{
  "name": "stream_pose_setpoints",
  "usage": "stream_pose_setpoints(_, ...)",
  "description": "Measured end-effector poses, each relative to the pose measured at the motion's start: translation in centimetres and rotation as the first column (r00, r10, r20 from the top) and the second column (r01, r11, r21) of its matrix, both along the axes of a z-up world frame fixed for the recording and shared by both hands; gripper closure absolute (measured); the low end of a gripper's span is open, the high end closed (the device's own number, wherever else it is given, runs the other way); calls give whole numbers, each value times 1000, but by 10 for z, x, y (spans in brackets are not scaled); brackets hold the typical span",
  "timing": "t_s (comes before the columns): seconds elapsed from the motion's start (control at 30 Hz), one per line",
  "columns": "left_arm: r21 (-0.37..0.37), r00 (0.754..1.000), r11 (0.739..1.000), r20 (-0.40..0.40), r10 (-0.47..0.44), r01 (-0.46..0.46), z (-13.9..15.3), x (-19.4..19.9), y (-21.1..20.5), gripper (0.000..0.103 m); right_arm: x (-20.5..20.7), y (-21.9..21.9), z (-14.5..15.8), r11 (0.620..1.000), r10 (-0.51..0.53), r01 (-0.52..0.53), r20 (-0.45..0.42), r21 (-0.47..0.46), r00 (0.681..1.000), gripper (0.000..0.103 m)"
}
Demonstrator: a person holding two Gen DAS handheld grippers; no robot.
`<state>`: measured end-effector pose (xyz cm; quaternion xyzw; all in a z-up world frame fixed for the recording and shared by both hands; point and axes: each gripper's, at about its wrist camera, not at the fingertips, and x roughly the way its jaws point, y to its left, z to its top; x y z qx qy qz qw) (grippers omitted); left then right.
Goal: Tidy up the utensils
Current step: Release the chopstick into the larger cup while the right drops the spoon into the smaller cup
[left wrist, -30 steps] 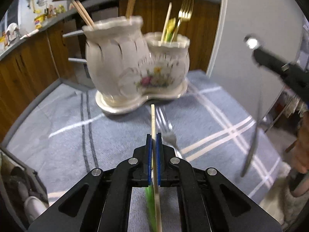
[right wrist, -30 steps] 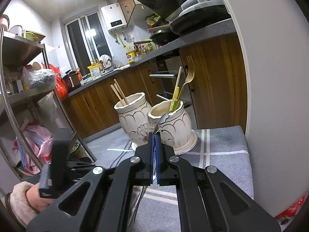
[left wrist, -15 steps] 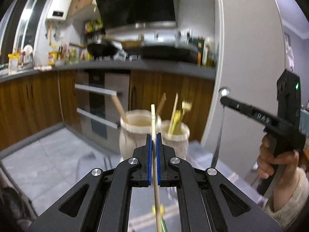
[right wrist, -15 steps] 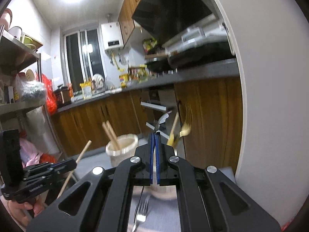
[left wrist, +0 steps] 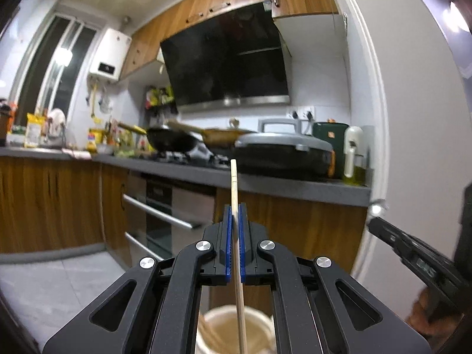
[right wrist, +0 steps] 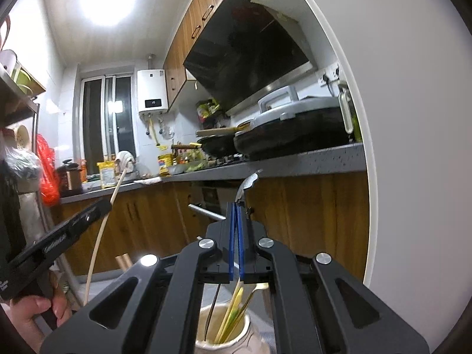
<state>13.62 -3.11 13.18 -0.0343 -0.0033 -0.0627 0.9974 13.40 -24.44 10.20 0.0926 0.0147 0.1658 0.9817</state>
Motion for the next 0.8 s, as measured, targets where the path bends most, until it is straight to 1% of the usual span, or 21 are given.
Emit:
stream_pose_setpoints(0.07,-1,999,999,-1,34,-35,-2,15,-2,98,4,3,-4,1000,-25,25,9,-9,1000,101)
stream_pose_setpoints(0.1,5,998,998,2,66,-66,-4,20,-4,98,6,4,-7,999,-37,37,7,-9,999,101)
stream_pose_setpoints(0.17,11,997,997,6,82,-82,-8,28,-5,99,10,7,-15,999,-50,50,-7,-10,999,101)
stream_pose_setpoints(0.23,28,994,993,7,110,-111,-14,39,-7,98,15,9,-23,999,-51,51,-25,-11,998,101)
stream_pose_setpoints(0.33,25,991,991,17,133,-134,-23,44,-4,99,24,11,-33,1000,-24,23,-69,-10,997,101)
stream_pose_setpoints(0.5,9,995,995,5,97,-97,-32,38,4,98,32,19,-40,997,40,-48,-137,-58,990,101)
stream_pose_setpoints(0.63,-14,998,998,-1,60,-60,-38,17,13,98,31,26,-44,991,70,-88,-171,-99,983,101)
stream_pose_setpoints(0.73,-62,999,998,-44,2,-4,-44,3,24,98,30,32,-48,986,75,-102,-199,-130,977,101)
stream_pose_setpoints(0.8,-81,996,997,-90,-21,14,-50,-5,29,98,31,33,-52,984,79,-112,-221,-137,972,101)
